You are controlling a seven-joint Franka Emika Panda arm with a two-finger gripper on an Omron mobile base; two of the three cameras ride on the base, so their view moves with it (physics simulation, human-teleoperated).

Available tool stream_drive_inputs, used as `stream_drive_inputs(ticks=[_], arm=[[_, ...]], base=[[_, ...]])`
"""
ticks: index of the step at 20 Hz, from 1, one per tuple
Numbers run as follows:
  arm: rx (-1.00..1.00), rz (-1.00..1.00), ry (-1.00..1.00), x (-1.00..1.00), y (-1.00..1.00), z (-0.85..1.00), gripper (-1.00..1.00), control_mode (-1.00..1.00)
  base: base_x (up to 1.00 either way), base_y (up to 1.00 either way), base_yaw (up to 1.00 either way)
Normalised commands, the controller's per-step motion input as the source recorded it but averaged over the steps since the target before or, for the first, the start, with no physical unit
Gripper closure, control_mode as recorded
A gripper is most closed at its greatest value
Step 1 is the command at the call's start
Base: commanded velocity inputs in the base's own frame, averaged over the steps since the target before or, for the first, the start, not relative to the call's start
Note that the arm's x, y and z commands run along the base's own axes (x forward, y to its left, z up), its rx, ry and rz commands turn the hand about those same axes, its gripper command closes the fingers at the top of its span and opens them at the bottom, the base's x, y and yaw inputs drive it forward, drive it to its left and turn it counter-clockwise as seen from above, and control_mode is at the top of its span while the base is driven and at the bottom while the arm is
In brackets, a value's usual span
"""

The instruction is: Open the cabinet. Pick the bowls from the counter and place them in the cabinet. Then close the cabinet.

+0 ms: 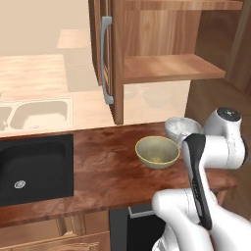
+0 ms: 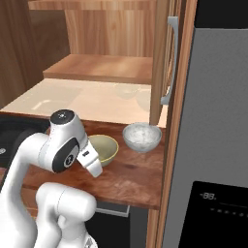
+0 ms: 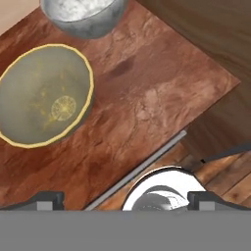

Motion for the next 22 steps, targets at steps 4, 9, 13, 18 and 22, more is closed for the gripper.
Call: stream_drive_inputs(ticks=[4,9,13,18,22], arm=[[0.00,0.00,-0.01,0.22,0.00,-0.38,-1.00,-1.00],[0.00,0.00,-0.07,0.24,0.00,-0.17,-1.00,-1.00],[0.00,0.00,-0.10,0.23,0.00,-0.08,-1.00,-1.00],[0.01,0.00,-0.02,0.32,0.00,-0.15,-1.00,-1.00],[0.03,0.00,0.00,0.33,0.00,-0.21,-1.00,-1.00]], base=[[0.00,0.00,0.00],[0.00,0.00,0.00],[0.00,0.00,0.00],[0.00,0.00,0.00],[0.00,0.00,0.00]])
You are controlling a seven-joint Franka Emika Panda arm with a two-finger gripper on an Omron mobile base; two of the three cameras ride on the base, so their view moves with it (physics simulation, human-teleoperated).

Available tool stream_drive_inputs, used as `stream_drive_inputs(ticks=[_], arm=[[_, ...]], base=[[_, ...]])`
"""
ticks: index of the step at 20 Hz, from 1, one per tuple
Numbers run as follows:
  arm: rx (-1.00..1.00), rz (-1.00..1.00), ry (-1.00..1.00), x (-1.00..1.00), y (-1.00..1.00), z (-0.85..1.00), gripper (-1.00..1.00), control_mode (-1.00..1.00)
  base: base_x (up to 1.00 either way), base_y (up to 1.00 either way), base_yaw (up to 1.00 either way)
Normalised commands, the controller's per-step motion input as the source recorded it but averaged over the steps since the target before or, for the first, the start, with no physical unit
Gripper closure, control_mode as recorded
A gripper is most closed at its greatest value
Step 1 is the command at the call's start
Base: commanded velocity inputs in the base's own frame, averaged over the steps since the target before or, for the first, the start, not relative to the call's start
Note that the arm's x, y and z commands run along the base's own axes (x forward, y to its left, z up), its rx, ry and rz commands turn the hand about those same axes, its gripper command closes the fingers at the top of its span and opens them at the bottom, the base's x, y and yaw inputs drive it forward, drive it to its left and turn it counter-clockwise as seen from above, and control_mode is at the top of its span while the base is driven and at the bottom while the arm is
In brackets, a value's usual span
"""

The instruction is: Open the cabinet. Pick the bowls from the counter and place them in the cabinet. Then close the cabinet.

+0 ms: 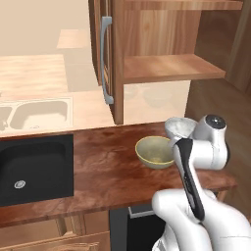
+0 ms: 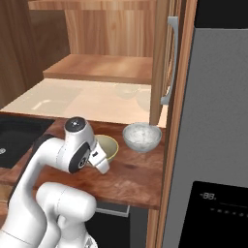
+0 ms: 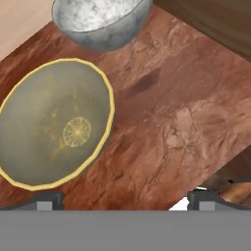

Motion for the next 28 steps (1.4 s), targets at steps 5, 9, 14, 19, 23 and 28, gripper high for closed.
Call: stream_drive_inputs(ticks=[5,9,14,19,23,28], arm=[[0.02,0.00,0.00,0.32,0.00,-0.22,-1.00,-1.00],[0.02,0.00,0.00,0.25,-0.05,-0.21,-1.00,-1.00],[0.02,0.00,0.00,0.25,-0.05,-0.23,-1.00,-1.00],[0.00,0.00,0.00,0.23,-0.04,-0.19,-1.00,-1.00],[0.00,0.00,0.00,0.24,0.00,-0.20,-1.00,-1.00],[0.00,0.00,0.00,0.27,0.00,-0.22,-1.00,-1.00]], base=[[0.00,0.00,0.00],[0.00,0.00,0.00],[0.00,0.00,0.00],[0.00,0.00,0.00],[0.00,0.00,0.00],[0.00,0.00,0.00]])
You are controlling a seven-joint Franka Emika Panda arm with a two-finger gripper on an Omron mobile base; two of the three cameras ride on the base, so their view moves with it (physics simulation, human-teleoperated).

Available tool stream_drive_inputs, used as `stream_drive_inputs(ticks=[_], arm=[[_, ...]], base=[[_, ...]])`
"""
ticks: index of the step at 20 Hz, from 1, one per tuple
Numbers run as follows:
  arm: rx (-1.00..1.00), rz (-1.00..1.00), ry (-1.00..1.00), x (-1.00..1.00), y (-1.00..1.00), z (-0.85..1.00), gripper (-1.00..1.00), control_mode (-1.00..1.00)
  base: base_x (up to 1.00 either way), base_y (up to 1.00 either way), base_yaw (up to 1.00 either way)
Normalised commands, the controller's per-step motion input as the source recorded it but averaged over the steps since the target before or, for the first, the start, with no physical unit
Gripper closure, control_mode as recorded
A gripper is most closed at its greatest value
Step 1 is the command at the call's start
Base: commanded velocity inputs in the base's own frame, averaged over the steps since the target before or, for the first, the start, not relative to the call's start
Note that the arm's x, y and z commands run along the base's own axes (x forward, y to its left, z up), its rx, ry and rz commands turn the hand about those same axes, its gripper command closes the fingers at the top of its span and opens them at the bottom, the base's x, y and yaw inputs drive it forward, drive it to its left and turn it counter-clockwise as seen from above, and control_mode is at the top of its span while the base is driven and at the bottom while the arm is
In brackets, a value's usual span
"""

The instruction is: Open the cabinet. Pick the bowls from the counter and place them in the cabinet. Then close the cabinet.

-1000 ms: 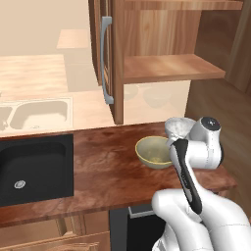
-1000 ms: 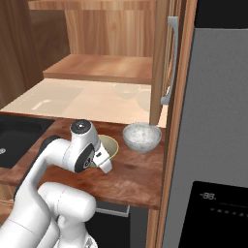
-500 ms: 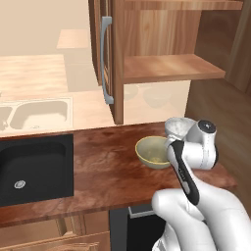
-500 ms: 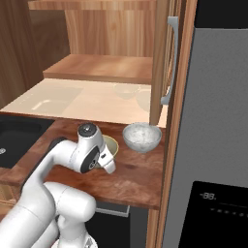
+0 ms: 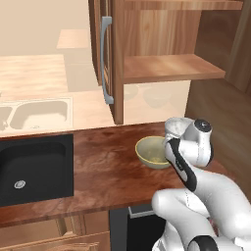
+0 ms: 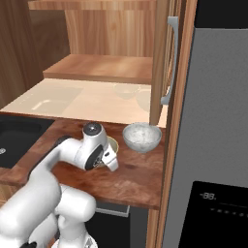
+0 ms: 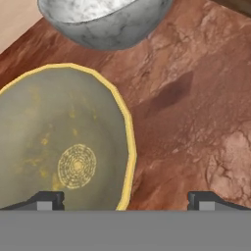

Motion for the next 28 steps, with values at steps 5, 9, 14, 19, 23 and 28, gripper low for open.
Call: stream_drive_inputs(ticks=[5,9,14,19,23,28], arm=[[0.00,0.00,0.00,0.25,0.00,-0.28,-1.00,-1.00],[0.00,0.00,0.00,0.24,0.00,-0.34,-1.00,-1.00],[0.02,0.00,0.00,0.17,0.00,-0.39,-1.00,-1.00],[0.06,0.00,0.01,0.11,0.00,-0.49,-1.00,-1.00],[0.07,0.00,0.02,0.02,0.04,-0.57,1.00,-1.00],[0.05,0.00,0.00,0.00,0.03,-0.48,1.00,-1.00]], base=[[0.00,0.00,0.00],[0.00,0.00,0.00],[0.00,0.00,0.00],[0.00,0.00,0.00],[0.00,0.00,0.00],[0.00,0.00,0.00]])
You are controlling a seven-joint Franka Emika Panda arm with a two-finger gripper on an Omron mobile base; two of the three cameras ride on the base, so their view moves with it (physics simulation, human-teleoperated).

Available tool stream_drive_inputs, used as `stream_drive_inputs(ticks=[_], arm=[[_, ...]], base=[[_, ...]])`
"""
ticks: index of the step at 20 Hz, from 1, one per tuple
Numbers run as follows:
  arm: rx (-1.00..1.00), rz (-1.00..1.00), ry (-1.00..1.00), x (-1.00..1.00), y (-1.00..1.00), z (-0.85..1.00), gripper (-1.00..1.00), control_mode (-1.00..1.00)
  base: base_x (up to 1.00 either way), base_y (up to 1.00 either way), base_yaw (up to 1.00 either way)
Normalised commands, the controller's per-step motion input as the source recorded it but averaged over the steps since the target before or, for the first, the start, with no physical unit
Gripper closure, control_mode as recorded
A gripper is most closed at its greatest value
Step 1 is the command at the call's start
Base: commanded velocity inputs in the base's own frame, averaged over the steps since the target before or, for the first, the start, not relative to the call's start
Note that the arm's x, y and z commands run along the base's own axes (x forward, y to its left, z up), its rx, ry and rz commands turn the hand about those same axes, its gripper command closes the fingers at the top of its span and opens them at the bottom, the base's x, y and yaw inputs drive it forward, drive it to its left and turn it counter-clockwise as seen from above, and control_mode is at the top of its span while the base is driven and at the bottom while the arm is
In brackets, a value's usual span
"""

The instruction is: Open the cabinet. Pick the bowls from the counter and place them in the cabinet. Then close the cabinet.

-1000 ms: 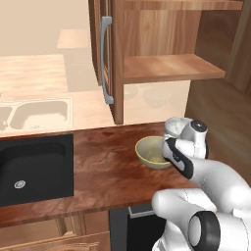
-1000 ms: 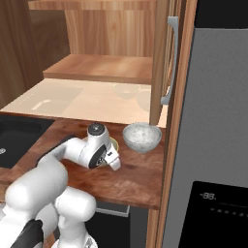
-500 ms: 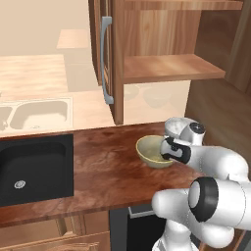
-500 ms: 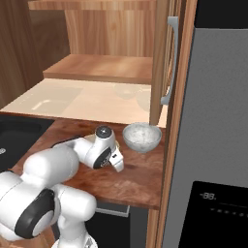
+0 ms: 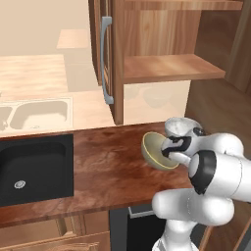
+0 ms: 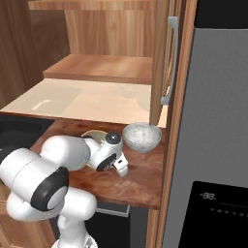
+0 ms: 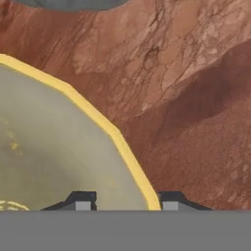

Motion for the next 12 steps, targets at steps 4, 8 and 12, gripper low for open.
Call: stream_drive_inputs(ticks=[4,8,12], arm=[[0.00,0.00,0.00,0.00,0.14,-0.10,1.00,-1.00],[0.00,-0.04,-0.10,-0.09,0.20,0.25,1.00,-1.00],[0.00,-0.06,-0.16,-0.35,0.13,0.81,1.00,-1.00]], base=[[0.00,0.00,0.00],[0.00,0.00,0.00],[0.00,0.00,0.00]])
